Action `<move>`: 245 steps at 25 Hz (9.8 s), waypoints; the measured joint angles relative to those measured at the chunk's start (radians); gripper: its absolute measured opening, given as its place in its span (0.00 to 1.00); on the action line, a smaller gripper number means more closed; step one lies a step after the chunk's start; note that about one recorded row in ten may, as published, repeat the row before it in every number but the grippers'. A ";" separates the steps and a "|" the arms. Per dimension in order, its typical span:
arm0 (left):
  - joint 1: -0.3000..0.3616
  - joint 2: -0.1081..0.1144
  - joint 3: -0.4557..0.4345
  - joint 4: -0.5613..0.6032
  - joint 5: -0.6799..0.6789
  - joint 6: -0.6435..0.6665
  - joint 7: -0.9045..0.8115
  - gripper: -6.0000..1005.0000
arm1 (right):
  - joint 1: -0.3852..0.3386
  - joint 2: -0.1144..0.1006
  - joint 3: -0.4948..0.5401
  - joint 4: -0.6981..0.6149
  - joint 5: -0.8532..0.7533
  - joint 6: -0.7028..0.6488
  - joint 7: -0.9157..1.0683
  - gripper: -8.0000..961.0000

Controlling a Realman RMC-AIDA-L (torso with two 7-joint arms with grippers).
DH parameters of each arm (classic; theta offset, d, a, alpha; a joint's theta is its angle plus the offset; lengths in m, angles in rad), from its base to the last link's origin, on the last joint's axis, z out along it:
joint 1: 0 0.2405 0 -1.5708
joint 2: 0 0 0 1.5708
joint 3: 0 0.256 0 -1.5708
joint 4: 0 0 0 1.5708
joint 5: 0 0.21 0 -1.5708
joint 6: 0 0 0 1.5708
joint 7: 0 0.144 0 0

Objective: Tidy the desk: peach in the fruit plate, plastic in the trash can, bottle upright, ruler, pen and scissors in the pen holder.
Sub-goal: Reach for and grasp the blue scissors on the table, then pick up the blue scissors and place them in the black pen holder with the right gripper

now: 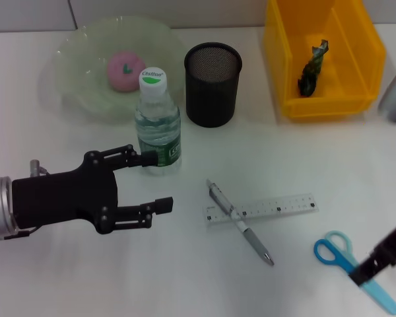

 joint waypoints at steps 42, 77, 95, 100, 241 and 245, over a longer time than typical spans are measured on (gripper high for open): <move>-0.007 -0.003 -0.022 -0.028 -0.006 -0.013 0.053 0.80 | -0.042 0.008 -0.480 -0.142 -0.144 0.106 0.295 0.63; -0.008 -0.004 -0.033 -0.028 -0.006 -0.012 0.067 0.80 | -0.056 0.008 -0.519 -0.120 -0.169 0.172 0.297 0.57; -0.003 -0.004 -0.033 -0.028 -0.006 -0.013 0.075 0.80 | -0.058 0.008 -0.522 -0.118 -0.168 0.172 0.296 0.31; 0.000 -0.004 -0.033 -0.028 -0.006 -0.013 0.075 0.80 | -0.066 0.008 -0.522 -0.119 -0.168 0.176 0.295 0.22; 0.003 -0.007 -0.045 -0.055 -0.041 0.035 0.094 0.80 | 0.282 -0.006 0.296 1.010 1.086 0.915 -1.216 0.32; 0.004 -0.007 -0.045 -0.055 -0.041 0.037 0.094 0.80 | 0.263 -0.009 0.295 0.992 1.086 0.879 -1.201 0.47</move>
